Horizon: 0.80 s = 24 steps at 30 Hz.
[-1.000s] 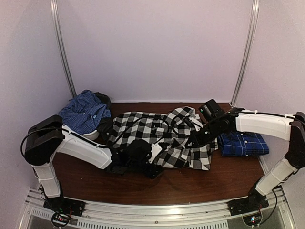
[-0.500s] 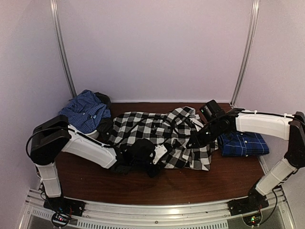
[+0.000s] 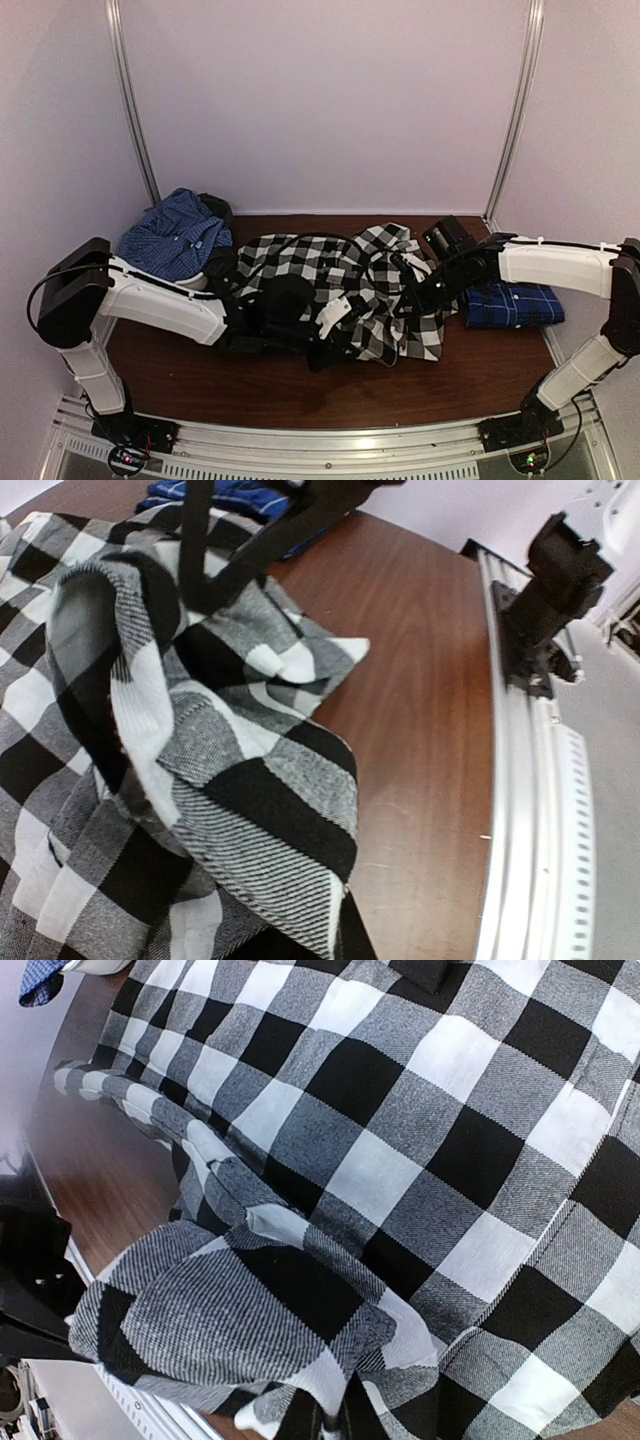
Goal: Fold and stack the long sleeve shirts
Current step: Pass from the right arm to the left, then pass from the left arm to the right
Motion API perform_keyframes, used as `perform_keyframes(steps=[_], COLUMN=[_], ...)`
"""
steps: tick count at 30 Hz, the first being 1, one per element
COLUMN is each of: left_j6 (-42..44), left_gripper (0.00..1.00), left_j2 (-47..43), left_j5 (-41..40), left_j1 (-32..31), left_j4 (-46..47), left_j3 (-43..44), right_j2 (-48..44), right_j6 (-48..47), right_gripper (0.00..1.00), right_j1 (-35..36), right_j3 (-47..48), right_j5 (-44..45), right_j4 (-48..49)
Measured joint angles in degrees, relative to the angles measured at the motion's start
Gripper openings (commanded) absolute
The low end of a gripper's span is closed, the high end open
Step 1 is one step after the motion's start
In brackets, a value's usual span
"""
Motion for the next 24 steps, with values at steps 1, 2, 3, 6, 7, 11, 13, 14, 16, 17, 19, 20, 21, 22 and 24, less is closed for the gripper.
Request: perform_keyframes(steps=[1, 2, 3, 6, 7, 11, 13, 14, 16, 17, 19, 20, 21, 22, 24], left_j6=[-0.7, -1.5, -2.4, -5.0, -6.1, -9.4, -11.1, -12.0, -14.0, -15.4, -19.5, -20.5, -22.3, -23.6, -27.0], left_gripper=[0.00, 0.00, 0.00, 0.00, 0.00, 0.00, 0.00, 0.00, 0.00, 0.00, 0.00, 0.00, 0.00, 0.00, 0.00], left_j2=[-0.8, -1.9, -3.1, -6.6, -8.1, -10.7, -10.8, -10.8, -10.8, -10.8, -10.8, -10.8, -10.8, -10.8, -10.8], left_j5=[1.7, 3.9, 6.1, 11.3, 13.0, 16.6, 16.8, 16.8, 16.8, 16.8, 17.2, 17.2, 17.4, 17.5, 17.9], left_j1=[0.0, 0.0, 0.0, 0.0, 0.0, 0.0, 0.0, 0.0, 0.4, 0.8, 2.1, 3.0, 4.1, 4.9, 6.9], left_j4=[-0.3, -0.7, -1.2, -1.2, -1.2, -1.3, -2.3, -2.9, -3.8, -4.1, -4.0, -3.9, -3.7, -3.6, -3.6], left_j3=[0.0, 0.0, 0.0, 0.0, 0.0, 1.2, 2.8, 3.6, 5.0, 5.6, 6.2, 6.3, 6.3, 6.3, 6.6], right_j2=[-0.5, -1.3, -2.1, -4.9, -6.0, -9.8, -12.6, -14.3, -17.5, -19.4, -22.5, -23.8, -24.8, -25.6, -27.1], right_j6=[0.0, -0.1, -0.2, -0.4, -0.6, 0.6, 1.0, 1.3, 2.3, 2.4, 3.0, 3.2, 3.3, 3.5, 3.7], right_gripper=[0.11, 0.13, 0.17, 0.26, 0.29, 0.47, 0.56, 0.59, 0.65, 0.67, 0.69, 0.70, 0.71, 0.72, 0.75], right_j1=[0.0, 0.0, 0.0, 0.2, 0.3, 0.9, 0.9, 1.0, 1.1, 1.1, 1.1, 1.2, 1.2, 1.2, 1.2], right_j3=[-0.5, -1.2, -2.1, -4.8, -5.9, -9.0, -10.1, -10.3, -10.3, -10.3, -10.3, -10.3, -10.3, -10.3, -10.3], right_j5=[0.0, -0.2, -0.5, -1.7, -2.3, -3.5, -3.3, -3.0, -2.4, -2.1, -1.8, -1.7, -1.6, -1.6, -1.6], right_j4=[0.0, 0.1, 0.2, 0.3, 0.3, 0.2, -0.2, -0.5, -0.7, -0.7, -0.7, -0.7, -0.7, -0.7, -0.6])
